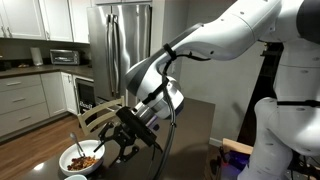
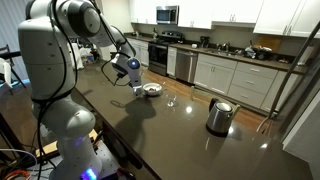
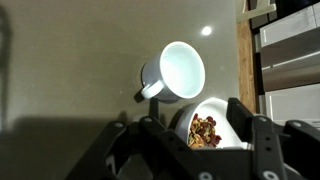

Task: Move the objects from the two cups into the bowl

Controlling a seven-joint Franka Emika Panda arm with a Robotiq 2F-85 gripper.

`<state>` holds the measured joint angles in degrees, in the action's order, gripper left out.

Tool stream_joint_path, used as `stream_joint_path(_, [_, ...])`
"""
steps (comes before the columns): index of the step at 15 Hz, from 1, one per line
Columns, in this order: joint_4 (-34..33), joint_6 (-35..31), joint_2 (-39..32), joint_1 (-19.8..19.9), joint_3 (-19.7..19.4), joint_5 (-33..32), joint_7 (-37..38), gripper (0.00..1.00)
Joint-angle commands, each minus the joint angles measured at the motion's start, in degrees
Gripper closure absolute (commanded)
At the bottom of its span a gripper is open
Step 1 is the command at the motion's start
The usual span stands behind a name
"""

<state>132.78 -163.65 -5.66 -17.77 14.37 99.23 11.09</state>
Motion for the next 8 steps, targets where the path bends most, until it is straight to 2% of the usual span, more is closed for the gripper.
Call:
stream_joint_path(1, [3.76,-2.85,4.25,-0.22,-0.08,-11.65,6.06,0.23])
stream_joint_path(5, [6.25,-8.31,6.6,-0.26,-0.71,-26.52,10.82,0.08])
stream_joint_path(7, [7.14,-11.07,7.67,-0.12,-0.88,-32.62,11.61,0.08])
stream_joint_path(8, [7.29,-11.71,8.23,0.0,-0.95,-34.29,11.48,0.02])
